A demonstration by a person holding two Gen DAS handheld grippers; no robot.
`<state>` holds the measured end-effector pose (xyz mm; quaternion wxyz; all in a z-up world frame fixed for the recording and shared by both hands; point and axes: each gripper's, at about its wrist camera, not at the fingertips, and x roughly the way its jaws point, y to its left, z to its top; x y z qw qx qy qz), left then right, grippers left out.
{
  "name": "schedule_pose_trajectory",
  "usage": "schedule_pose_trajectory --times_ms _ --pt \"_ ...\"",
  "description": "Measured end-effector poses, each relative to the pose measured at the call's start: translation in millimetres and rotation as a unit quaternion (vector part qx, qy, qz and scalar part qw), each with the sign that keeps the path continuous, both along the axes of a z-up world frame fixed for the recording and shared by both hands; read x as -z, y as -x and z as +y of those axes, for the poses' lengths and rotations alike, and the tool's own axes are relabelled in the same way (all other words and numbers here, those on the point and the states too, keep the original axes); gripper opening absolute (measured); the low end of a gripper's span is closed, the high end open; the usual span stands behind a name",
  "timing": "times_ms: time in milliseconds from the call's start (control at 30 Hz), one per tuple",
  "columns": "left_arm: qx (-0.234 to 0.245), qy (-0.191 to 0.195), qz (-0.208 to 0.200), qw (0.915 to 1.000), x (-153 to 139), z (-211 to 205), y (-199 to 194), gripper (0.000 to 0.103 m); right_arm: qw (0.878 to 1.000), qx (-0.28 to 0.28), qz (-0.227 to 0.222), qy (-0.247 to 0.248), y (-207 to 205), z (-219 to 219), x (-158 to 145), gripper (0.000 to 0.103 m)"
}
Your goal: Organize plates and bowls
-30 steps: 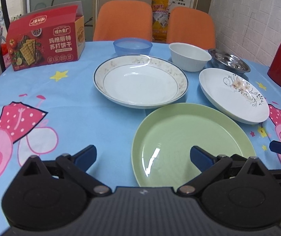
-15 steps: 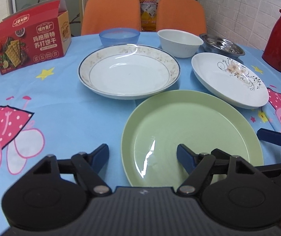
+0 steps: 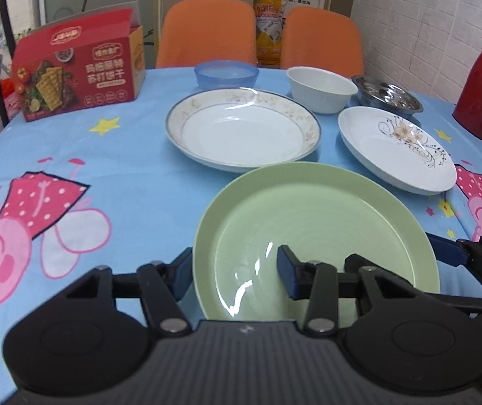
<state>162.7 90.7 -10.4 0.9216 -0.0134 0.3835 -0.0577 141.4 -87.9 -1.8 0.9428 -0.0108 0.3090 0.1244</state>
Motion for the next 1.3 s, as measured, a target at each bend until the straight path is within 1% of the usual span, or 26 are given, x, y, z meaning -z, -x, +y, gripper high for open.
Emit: schedule_pose_trajectory --times_ms 67,133,200,267,367,433,500,567,633,667,733,800,833,867,933,1000,1100,1200,1300 --pt "-0.021 -0.007 -0.003 0.9997 -4.1 16.6 8.0 0.043 1.0 -0.019 -0.01 -0.001 4.7 14.8 -3.8 0.103" --pt "-0.043 -0.02 -0.002 0.9989 -4.1 31.3 12.7 0.043 0.999 -0.041 -0.005 -0.011 4.1 29.5 -2.3 0.103" --pt "-0.059 -0.026 0.003 0.9979 -1.6 43.8 14.5 0.043 0.998 -0.058 0.003 -0.021 1.9 42.4 1.3 0.103" --pt "-0.067 -0.026 0.008 0.9974 1.7 50.9 13.7 0.043 0.997 -0.069 0.008 -0.021 -0.9 52.8 5.0 0.103" --pt "-0.071 -0.031 0.005 0.997 4.7 53.4 7.9 0.043 0.997 -0.071 0.017 -0.022 -6.1 60.8 7.7 0.103" --pt "-0.067 -0.024 0.005 0.9975 7.2 53.8 2.5 0.043 0.997 -0.068 0.015 -0.016 -7.0 62.8 9.6 0.103" --pt "-0.064 -0.008 0.013 0.9978 11.4 54.7 -3.0 0.044 0.998 -0.063 0.011 -0.01 -9.2 61.7 11.8 0.103" --pt "-0.064 -0.001 0.009 0.9979 13.3 56.3 -2.5 0.045 0.997 -0.07 0.013 -0.002 -9.6 61.6 12.3 0.103" --pt "-0.063 0.002 0.01 0.998 12.6 59.0 -2.6 0.063 0.996 -0.087 0.017 0.001 -8.1 61.9 12.5 0.103" --pt "-0.063 0.008 0.007 0.998 10.8 62.1 -1.9 0.068 0.995 -0.096 0.02 0.001 -7.5 60.4 11.5 0.103" --pt "-0.069 0.015 -0.011 0.9974 1.1 72.1 -1.5 0.068 0.995 -0.096 0.025 -0.011 -8.9 49.9 4.6 0.103" --pt "-0.074 0.022 -0.036 0.9964 -12.6 84.3 -6.0 0.074 0.997 -0.075 0.008 -0.024 -13.8 33.9 -9.4 0.103" --pt "-0.077 0.024 -0.047 0.9956 -19.2 89.7 -11.6 0.076 0.997 -0.067 -0.002 -0.028 -19.4 27.2 -17.5 0.103" --pt "-0.081 0.025 -0.054 0.9949 -24.2 93.4 -18.0 0.081 0.998 -0.062 -0.012 -0.03 -26.5 21.9 -24.5 0.103" --pt "-0.075 0.029 -0.065 0.9946 -31.6 99.6 -37.9 0.081 0.998 -0.052 -0.031 -0.022 -49.0 16.0 -37.0 0.103" --pt "-0.075 0.024 -0.064 0.9948 -33.5 101.2 -62.3 0.081 0.998 -0.046 -0.042 -0.016 -74.6 14.8 -43.1 0.103" --pt "-0.068 0.023 -0.048 0.9963 -28.3 99.1 -99.4 0.081 0.998 -0.048 -0.034 -0.011 -117.7 19.5 -41.4 0.103" --pt "-0.056 0.028 -0.021 0.9978 -19.2 91.9 -135.9 0.081 0.999 -0.046 -0.017 0.004 -154.9 27.8 -31.0 0.103" --pt "-0.035 0.032 0.001 0.9989 -11.6 79.8 -165.8 0.081 0.998 -0.057 0.013 0.013 -180.2 37.9 -15.8 0.103"
